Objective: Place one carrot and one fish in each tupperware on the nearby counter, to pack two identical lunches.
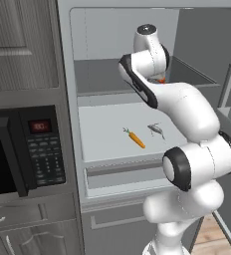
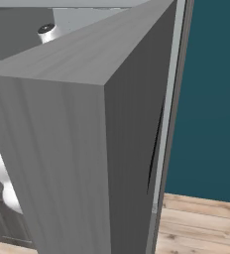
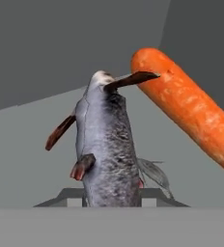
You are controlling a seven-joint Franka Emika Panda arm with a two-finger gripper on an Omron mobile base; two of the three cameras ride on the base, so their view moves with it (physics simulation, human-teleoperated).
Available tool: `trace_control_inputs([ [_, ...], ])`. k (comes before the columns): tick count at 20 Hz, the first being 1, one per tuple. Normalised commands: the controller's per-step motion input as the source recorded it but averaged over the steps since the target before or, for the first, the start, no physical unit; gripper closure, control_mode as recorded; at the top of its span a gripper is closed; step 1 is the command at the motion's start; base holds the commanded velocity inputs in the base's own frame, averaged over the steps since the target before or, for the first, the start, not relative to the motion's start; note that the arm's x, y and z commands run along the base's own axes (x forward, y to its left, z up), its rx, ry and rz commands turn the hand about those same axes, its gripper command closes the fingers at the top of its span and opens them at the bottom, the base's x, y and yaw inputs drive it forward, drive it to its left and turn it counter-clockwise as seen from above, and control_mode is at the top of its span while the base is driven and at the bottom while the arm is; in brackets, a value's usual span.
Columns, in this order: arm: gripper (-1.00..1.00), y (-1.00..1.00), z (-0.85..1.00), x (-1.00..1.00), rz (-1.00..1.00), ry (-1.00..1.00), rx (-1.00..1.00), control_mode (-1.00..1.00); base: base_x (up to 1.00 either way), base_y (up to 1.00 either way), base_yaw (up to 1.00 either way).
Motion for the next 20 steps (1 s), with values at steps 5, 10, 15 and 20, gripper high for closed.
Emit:
trace_control_inputs([
  [5,1.0,0.0,0.05,-0.9,0.06,-0.19,0.0,-1.0,0.0,0.0,0.0],
  [10,1.0,-0.18,0.0,-1.0,0.04,-0.09,0.0,-1.0,0.0,0.0,0.0],
  [15,1.0,-0.12,0.0,-0.86,0.02,-0.01,0.0,-1.0,0.0,0.0,0.0],
  [20,1.0,0.0,0.0,-0.45,0.01,0.0,0.0,1.0,-0.13,0.0,0.01],
])
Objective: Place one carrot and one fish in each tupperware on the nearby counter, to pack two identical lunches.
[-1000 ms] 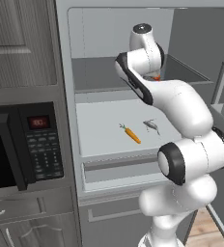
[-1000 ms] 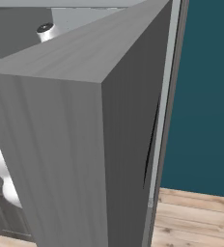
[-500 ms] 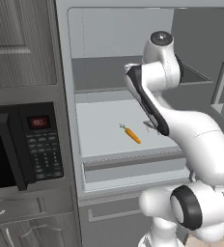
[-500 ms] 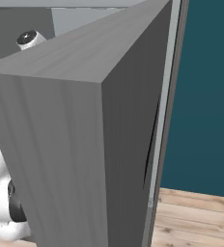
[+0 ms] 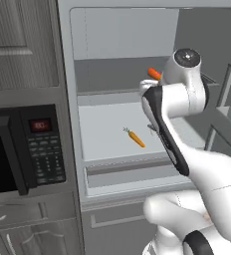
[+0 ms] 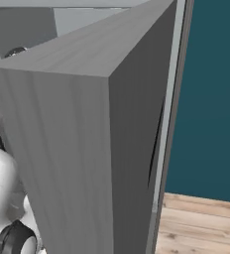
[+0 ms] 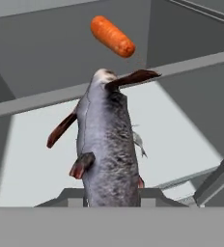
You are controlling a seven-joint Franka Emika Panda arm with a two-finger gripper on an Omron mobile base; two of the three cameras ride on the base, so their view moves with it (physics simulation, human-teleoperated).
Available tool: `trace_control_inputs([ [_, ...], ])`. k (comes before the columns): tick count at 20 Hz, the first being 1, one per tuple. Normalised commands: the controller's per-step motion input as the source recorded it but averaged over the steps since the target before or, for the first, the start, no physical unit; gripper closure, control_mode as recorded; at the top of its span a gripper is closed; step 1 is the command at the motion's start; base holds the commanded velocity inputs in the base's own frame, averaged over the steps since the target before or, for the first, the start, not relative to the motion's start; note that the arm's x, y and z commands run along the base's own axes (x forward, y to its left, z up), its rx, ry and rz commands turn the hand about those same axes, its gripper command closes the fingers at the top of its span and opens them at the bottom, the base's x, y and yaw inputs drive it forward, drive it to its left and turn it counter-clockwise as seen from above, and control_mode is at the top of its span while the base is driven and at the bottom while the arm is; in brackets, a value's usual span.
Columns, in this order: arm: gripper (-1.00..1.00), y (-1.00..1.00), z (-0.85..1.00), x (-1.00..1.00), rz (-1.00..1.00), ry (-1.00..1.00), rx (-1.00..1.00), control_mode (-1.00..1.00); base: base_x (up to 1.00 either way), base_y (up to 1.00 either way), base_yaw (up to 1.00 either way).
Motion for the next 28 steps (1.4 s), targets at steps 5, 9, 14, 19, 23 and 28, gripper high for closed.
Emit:
trace_control_inputs([
  [5,1.0,0.0,0.0,0.0,0.0,0.0,0.0,1.0,-0.7,0.0,0.03],
  [9,1.0,0.0,0.0,0.0,0.0,0.0,0.0,1.0,-0.72,0.04,0.03],
  [14,1.0,0.0,0.0,0.0,0.0,0.0,0.0,1.0,-0.43,0.39,0.06],
  [19,1.0,0.0,0.0,0.0,0.0,0.0,0.0,1.0,0.0,0.96,0.0],
  [23,1.0,0.0,0.0,0.0,0.0,0.0,0.0,1.0,-0.01,1.0,0.0],
  [28,1.0,0.0,0.0,0.0,0.0,0.0,0.0,1.0,-0.02,1.0,0.03],
])
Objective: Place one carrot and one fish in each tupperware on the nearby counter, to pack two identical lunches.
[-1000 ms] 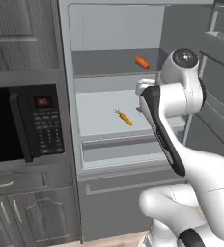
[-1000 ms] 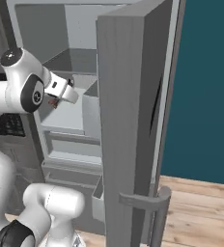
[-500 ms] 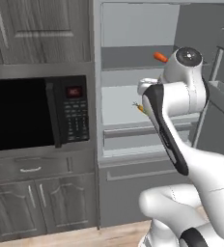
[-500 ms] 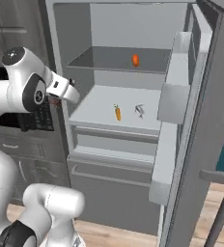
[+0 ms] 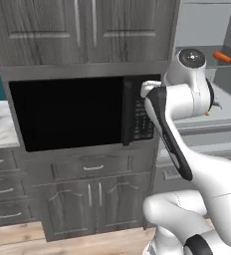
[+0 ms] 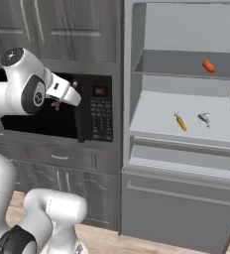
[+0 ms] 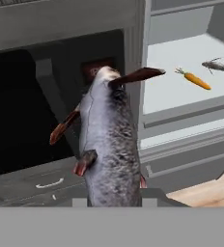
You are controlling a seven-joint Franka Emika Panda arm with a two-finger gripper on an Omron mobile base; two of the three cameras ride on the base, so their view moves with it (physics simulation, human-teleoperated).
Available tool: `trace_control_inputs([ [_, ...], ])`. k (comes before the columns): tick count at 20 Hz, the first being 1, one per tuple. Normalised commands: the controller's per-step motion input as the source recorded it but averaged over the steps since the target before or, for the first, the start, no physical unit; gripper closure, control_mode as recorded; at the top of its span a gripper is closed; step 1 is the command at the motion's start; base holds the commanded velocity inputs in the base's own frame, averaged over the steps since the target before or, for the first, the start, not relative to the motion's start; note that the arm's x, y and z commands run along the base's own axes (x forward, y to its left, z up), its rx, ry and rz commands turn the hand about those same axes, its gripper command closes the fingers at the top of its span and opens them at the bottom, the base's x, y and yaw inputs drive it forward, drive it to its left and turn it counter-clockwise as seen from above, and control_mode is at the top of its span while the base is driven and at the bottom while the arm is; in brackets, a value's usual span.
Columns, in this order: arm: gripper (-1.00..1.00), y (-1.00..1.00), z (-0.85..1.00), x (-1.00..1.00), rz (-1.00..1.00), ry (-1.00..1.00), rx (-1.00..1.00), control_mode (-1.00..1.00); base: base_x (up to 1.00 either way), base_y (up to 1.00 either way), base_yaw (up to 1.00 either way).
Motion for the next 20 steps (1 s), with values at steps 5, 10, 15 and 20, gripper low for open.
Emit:
trace_control_inputs([
  [5,1.0,0.0,0.0,0.0,0.0,0.0,0.0,1.0,0.0,1.0,0.0],
  [10,1.0,0.0,0.0,0.0,0.0,0.0,0.0,1.0,0.0,1.0,0.0],
  [15,1.0,0.0,0.0,0.0,0.0,0.0,0.0,1.0,0.0,1.0,0.0],
  [20,1.0,0.0,0.0,0.0,0.0,0.0,0.0,1.0,0.11,1.0,0.03],
])
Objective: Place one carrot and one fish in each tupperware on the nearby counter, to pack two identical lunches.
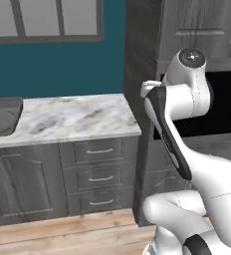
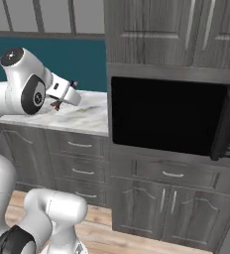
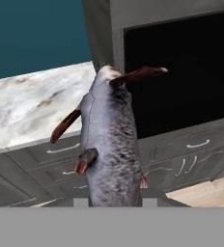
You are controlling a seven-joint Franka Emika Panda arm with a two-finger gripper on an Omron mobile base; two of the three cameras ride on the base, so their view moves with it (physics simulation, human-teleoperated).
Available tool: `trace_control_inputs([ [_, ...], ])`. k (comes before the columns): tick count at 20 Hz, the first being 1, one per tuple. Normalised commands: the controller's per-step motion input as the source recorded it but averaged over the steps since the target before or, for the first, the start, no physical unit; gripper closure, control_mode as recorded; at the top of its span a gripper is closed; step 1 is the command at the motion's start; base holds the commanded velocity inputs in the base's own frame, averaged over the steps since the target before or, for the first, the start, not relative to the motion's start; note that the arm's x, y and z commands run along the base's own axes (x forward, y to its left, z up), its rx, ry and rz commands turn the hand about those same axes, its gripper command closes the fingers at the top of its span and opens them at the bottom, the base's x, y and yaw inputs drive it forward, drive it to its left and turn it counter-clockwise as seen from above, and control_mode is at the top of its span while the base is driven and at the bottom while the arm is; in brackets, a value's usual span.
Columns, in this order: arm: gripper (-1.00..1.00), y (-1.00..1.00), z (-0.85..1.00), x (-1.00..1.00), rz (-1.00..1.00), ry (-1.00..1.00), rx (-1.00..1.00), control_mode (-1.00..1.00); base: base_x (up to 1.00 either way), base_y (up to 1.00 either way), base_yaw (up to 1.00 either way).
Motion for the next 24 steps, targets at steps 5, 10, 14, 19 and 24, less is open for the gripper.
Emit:
trace_control_inputs([
  [5,1.0,0.0,0.0,0.0,0.0,0.0,0.0,1.0,0.33,1.0,0.0],
  [10,1.0,0.0,0.0,0.0,0.0,0.0,0.0,1.0,0.4,1.0,0.0],
  [14,1.0,0.0,0.0,0.0,0.0,0.0,0.0,1.0,0.34,1.0,0.0],
  [19,1.0,0.0,0.0,0.0,0.0,0.0,0.0,1.0,0.24,1.0,0.0],
  [24,1.0,0.0,0.0,0.0,0.0,0.0,0.0,1.0,0.37,1.0,0.0],
])
